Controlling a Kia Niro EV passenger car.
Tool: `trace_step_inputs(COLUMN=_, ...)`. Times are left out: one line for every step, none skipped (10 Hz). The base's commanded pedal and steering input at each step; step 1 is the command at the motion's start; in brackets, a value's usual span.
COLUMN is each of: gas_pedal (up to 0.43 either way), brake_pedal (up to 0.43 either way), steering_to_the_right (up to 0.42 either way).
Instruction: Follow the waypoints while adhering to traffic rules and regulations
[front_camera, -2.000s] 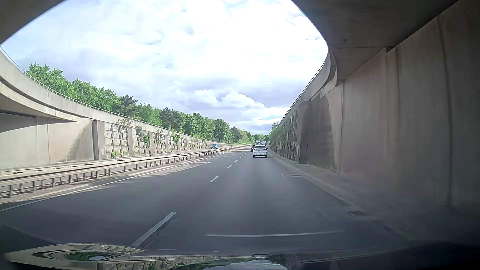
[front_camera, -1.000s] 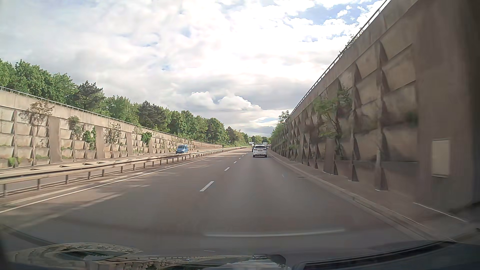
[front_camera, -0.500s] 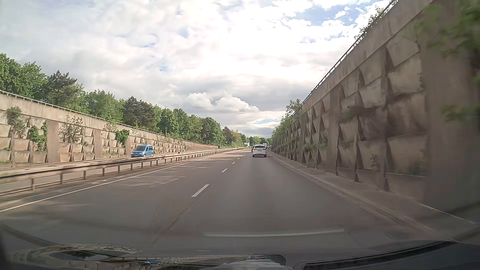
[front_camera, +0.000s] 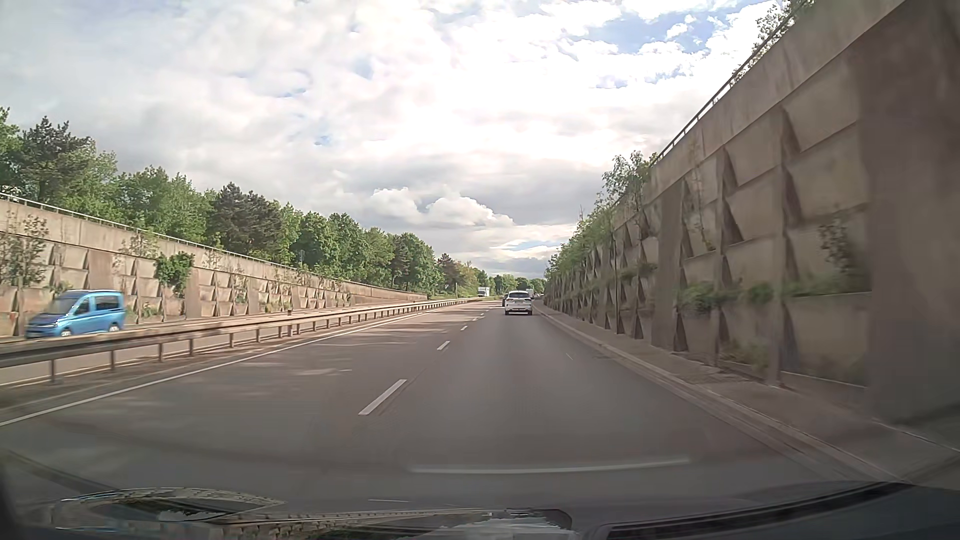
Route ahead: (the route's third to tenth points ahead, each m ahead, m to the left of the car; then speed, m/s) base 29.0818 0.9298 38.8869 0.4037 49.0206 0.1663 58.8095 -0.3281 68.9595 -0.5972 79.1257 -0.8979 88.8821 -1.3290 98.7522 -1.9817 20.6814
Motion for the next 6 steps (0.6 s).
trace_step_inputs(gas_pedal=0.13, brake_pedal=0.0, steering_to_the_right=0.004)
trace_step_inputs(gas_pedal=0.13, brake_pedal=0.0, steering_to_the_right=0.004)
trace_step_inputs(gas_pedal=0.13, brake_pedal=0.0, steering_to_the_right=0.004)
trace_step_inputs(gas_pedal=0.13, brake_pedal=0.0, steering_to_the_right=0.005)
trace_step_inputs(gas_pedal=0.13, brake_pedal=0.0, steering_to_the_right=0.005)
trace_step_inputs(gas_pedal=0.13, brake_pedal=0.0, steering_to_the_right=0.005)
